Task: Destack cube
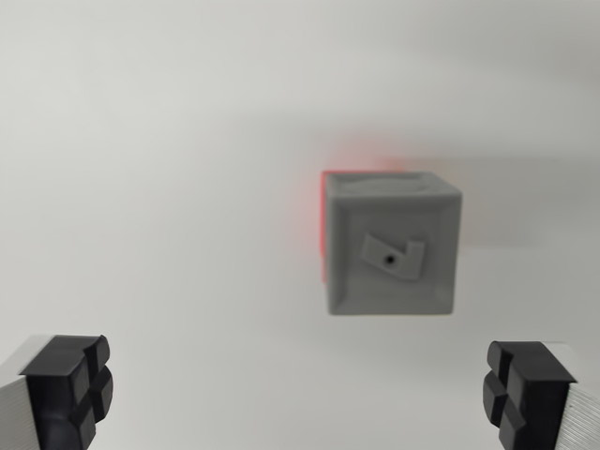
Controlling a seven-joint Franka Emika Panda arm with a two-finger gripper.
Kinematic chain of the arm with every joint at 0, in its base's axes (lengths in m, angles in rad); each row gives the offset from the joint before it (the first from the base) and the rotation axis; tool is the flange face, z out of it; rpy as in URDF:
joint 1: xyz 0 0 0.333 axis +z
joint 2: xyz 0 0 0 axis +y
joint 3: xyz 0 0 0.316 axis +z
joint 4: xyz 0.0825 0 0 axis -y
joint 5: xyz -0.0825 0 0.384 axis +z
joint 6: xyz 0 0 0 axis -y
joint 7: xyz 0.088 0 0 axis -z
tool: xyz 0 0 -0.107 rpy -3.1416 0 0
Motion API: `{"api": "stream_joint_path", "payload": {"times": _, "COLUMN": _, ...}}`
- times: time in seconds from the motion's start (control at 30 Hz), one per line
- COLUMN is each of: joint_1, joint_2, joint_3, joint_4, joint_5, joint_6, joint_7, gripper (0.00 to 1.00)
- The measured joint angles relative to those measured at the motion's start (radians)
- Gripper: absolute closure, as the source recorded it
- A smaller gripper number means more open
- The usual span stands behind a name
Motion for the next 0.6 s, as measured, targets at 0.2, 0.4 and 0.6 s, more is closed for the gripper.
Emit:
{"api": "stream_joint_path", "payload": {"times": 0.2, "joint_1": -0.028, "joint_2": 0.028, "joint_3": -0.006, "joint_4": -0.001, "joint_5": 0.006, "joint_6": 0.023, "joint_7": -0.049, "gripper": 0.00}}
{"api": "stream_joint_path", "payload": {"times": 0.4, "joint_1": -0.061, "joint_2": 0.061, "joint_3": -0.010, "joint_4": 0.000, "joint_5": 0.013, "joint_6": 0.050, "joint_7": -0.098, "gripper": 0.00}}
{"api": "stream_joint_path", "payload": {"times": 0.6, "joint_1": -0.065, "joint_2": 0.104, "joint_3": -0.006, "joint_4": -0.001, "joint_5": 0.017, "joint_6": 0.096, "joint_7": -0.104, "gripper": 0.00}}
